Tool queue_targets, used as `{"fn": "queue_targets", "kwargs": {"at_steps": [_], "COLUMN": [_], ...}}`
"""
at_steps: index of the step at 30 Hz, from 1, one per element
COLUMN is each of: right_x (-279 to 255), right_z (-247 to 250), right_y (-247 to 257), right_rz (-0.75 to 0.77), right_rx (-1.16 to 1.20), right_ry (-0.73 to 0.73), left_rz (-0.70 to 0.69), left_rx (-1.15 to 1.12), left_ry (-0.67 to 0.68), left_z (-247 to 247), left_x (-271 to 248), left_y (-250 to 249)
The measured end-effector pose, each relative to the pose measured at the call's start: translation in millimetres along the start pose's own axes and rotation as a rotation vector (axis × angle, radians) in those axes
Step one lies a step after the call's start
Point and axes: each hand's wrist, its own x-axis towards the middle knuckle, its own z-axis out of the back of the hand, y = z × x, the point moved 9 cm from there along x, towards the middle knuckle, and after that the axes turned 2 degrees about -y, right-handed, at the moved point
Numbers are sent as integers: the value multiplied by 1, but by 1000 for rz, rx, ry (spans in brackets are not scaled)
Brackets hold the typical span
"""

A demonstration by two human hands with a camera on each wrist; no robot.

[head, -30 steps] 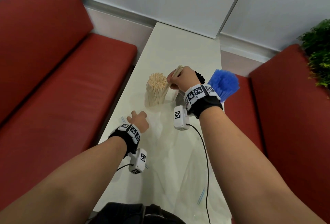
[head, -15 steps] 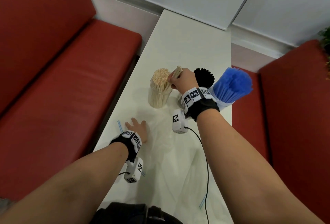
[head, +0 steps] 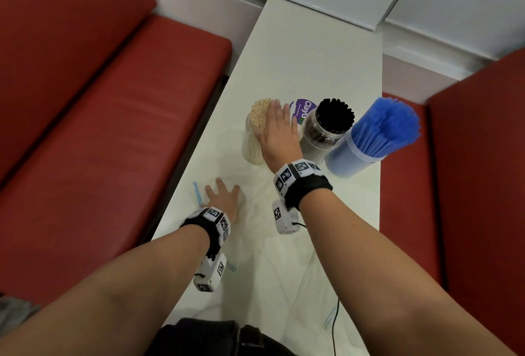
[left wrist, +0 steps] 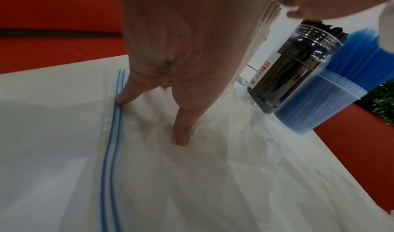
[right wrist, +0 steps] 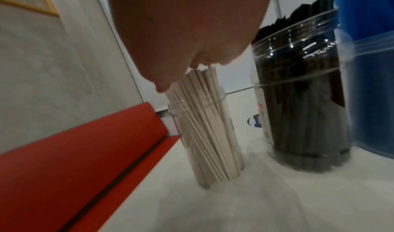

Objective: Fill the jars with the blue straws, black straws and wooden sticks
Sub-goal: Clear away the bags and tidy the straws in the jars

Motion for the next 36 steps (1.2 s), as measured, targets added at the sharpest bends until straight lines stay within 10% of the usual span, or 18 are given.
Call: {"fn": "queue_targets", "kwargs": {"at_steps": [2, 5, 8, 11, 13, 21, 27, 36], "right_x": [-9, -32, -75, -134, -170, -196, -206, -208], "right_z": [-12, 21, 14, -77, -122, -91, -8, 95], "right_y": [-9, -20, -62, -105, -107, -126, -128, -129], "right_rz": [-5, -7, -349, -943, -1038, -902, -805, -616], "right_rx": [-92, 98, 351, 489, 642, 935, 1190, 1243], "right_ry": [38, -354, -532, -29, 233, -39, -486, -752], "left_rz": [-11, -38, -92, -160, -180, -225, -130, -316], "left_rx": [1, -4, 68, 65, -18, -1104, -1304, -1413], "left_ry": [-7, -25, -150, -211, -182, -195, 396, 525], "left_z": [1, 1, 7, 10, 12, 30, 35, 91], "left_x": [-1, -3, -6, -7, -6, -23, -52, -81], "left_y": [2, 5, 6, 8, 12, 2, -43, -115]}}
